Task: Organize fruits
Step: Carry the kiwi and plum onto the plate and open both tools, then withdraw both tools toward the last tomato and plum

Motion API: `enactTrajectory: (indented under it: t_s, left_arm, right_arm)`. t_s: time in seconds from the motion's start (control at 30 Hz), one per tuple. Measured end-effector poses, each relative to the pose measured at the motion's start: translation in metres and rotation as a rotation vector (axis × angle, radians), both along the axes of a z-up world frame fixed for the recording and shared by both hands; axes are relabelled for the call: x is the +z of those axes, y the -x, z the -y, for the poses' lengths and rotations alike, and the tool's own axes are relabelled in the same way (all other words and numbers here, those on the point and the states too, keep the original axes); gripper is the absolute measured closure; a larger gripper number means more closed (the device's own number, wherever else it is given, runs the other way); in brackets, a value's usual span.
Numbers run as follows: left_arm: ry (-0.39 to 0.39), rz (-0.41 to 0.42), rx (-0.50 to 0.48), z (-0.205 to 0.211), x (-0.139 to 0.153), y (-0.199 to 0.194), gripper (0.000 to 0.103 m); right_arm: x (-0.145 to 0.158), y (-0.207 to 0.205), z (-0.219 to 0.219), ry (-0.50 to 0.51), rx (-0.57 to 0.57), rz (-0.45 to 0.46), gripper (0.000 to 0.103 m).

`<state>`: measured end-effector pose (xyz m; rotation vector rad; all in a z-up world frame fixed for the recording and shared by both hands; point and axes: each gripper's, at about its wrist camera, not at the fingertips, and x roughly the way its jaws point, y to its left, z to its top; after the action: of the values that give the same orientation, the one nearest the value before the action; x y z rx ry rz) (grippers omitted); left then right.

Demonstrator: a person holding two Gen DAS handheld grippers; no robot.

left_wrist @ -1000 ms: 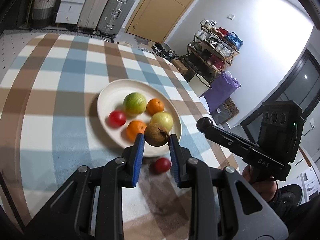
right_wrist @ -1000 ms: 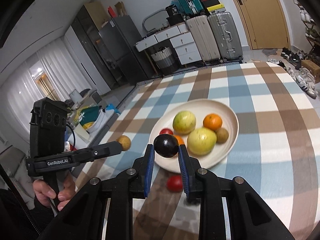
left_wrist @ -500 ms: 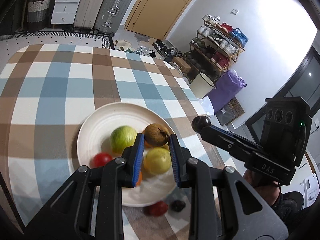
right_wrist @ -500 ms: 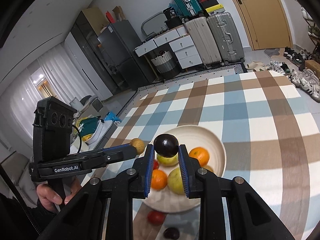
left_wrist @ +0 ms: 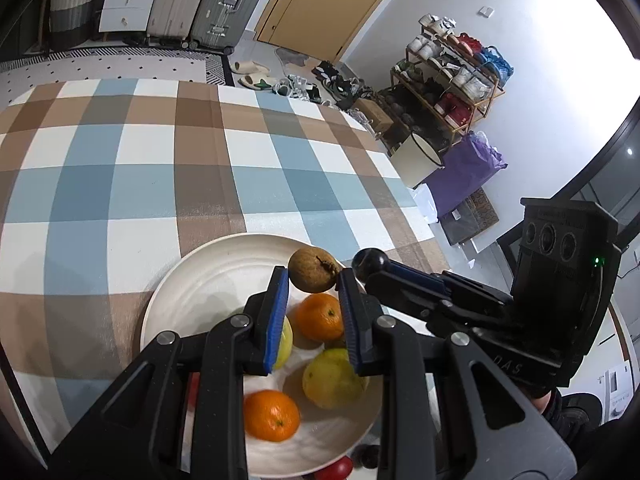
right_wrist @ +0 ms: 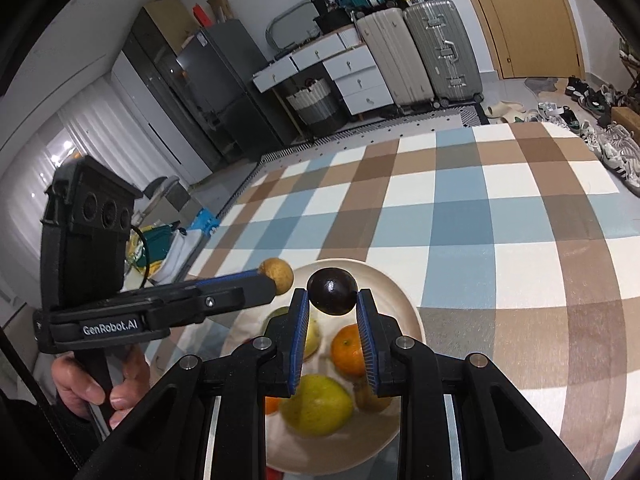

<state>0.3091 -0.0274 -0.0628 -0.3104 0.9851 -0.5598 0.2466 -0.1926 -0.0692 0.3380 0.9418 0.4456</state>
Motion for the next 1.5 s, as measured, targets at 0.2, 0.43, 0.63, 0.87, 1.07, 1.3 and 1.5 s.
enactTrajectory:
  t_s: [0.2, 0.43, 0.63, 0.87, 1.07, 1.3, 1.5]
  left_arm:
    - [-0.013, -0.018, -0.008, 0.005, -0.013, -0.014, 0.080]
    - [-0.012, -0.036, -0.007, 0.007, -0.023, -0.020, 0.080]
    - [-0.002, -0.022, 0.002, 0.005, -0.016, -0.018, 0.080]
    - [0.001, -0.012, 0.016, 0.000, -0.004, -0.005, 0.080]
    - [-0.004, 0.007, 0.024, -0.004, 0.009, 0.019, 0.080]
    - [-0.020, 0.037, 0.031, -0.008, 0.020, 0.053, 0.080]
    - [-0.044, 0.075, 0.041, -0.012, 0.025, 0.089, 0.079]
  right_arm:
    - [-0.013, -0.012, -0.003, 0.029, 0.008, -0.019, 0.079]
    - [-0.026, -0.017, -0.006, 0.056, 0.013, -0.038, 0.079]
    - [-0.024, -0.016, -0.006, 0.067, 0.014, -0.023, 0.072]
    - [-0.012, -0.008, 0.002, 0.049, -0.007, 0.002, 0.069]
    - [0.003, 0.007, 0.009, 0.034, -0.039, 0.028, 0.068]
    - [0.018, 0.031, 0.009, 0.032, -0.050, 0.061, 0.063]
    - [0.031, 0.060, 0.010, 0.029, -0.052, 0.100, 0.058]
